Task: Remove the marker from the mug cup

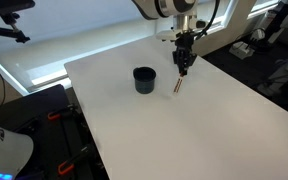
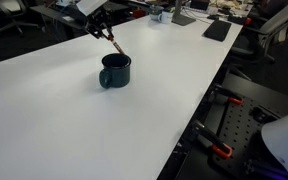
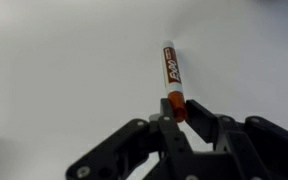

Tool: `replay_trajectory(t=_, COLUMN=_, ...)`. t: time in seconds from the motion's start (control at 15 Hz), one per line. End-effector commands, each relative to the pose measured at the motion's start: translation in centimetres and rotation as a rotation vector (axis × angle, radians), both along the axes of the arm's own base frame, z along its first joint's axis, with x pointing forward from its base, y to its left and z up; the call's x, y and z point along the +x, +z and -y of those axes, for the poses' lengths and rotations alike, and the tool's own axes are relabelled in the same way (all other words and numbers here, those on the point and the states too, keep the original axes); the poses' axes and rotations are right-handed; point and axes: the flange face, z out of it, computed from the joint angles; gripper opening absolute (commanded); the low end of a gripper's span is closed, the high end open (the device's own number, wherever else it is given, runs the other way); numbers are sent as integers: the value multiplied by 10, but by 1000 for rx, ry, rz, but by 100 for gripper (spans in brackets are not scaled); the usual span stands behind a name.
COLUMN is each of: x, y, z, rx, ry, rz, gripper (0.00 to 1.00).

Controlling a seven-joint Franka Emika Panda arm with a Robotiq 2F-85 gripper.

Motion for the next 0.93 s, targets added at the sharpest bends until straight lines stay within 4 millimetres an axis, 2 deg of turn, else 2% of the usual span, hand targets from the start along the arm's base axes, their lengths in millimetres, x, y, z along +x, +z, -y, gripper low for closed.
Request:
replay_trajectory(t=0.0, x=-2, y=-23, z=1, rx=-12, ry=-46, rz=-32, gripper=6)
replay_trajectory(t=0.2, x=-5, y=-32, z=2, rx=-18, ry=-77, rz=-33, gripper=6)
replay_trajectory(t=0.27, x=-6, y=-33, z=4, rx=-10, ry=-36, rz=-36, gripper=47)
replay_trajectory(t=0.33, x=-7, y=-35, z=4, rx=-11, ry=-40, rz=-37, gripper=24)
replay_trajectory(t=0.53, x=-7, y=-36, z=4, rx=-12, ry=-40, rz=-39, gripper=46)
replay_trajectory(t=0.87, x=-7, y=-36, z=4, rx=-12, ry=-40, rz=-39, gripper=48)
